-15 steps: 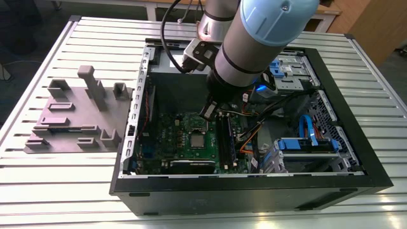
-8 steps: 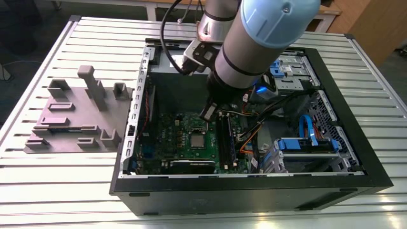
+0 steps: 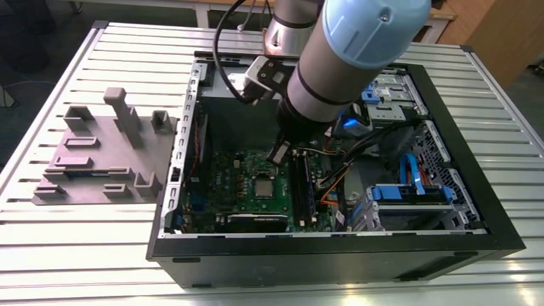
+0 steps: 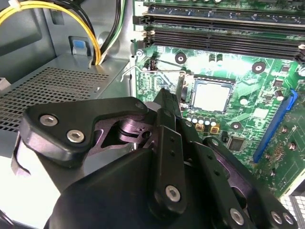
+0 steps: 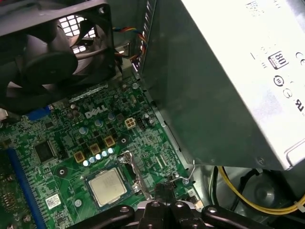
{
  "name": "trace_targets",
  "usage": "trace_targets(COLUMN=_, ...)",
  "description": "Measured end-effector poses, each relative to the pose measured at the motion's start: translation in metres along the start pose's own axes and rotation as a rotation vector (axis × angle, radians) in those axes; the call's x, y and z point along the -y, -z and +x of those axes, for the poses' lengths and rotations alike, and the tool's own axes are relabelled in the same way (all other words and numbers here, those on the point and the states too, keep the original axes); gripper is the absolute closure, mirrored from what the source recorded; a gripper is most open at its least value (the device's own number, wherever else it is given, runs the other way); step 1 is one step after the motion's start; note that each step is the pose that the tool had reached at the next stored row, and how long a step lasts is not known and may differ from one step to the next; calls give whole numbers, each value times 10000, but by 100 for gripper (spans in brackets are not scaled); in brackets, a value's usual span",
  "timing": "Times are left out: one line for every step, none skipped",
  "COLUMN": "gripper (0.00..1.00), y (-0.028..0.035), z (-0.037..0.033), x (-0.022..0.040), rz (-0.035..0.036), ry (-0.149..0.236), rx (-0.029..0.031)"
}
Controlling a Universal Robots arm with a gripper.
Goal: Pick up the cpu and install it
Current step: 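Close the cpu cover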
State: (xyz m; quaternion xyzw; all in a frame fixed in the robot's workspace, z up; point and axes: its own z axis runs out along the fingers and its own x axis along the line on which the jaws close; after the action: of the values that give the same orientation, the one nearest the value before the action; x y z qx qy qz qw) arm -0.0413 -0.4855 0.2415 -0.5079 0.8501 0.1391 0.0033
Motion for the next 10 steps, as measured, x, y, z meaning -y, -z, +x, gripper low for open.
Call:
trace_targets(gripper=89, y=1, z=6, x=3, rz=0, ry=2, rx=0)
trace_targets(gripper=89, y=2, z=10, x=4, rz=-1, ry=2, rx=0)
trace_targets(gripper=89, y=3, z=12, x=6, rz=0, ry=2, rx=-2)
trace_targets(gripper=89, y=4, z=15, x=7, rz=0, ry=4, rx=-2)
trace_targets(gripper=89, y=4, z=16, x=8, rz=1, ry=4, rx=-4)
trace_targets(gripper=89, y=5, z=19, x=9, rz=2, ry=4, rx=-6)
trace_targets(gripper=89, y=6, z=22, x=11, rz=2, ry=4, rx=-7)
trace_targets(gripper=89, y=7, z=26, x=13, rz=2, ry=5, rx=-6)
trace_targets(gripper=89, y=8, z=30, x=15, rz=2, ry=5, rx=-7)
trace_targets(gripper=89, y=9, z=34, x=17, rz=2, ry=6, rx=-7)
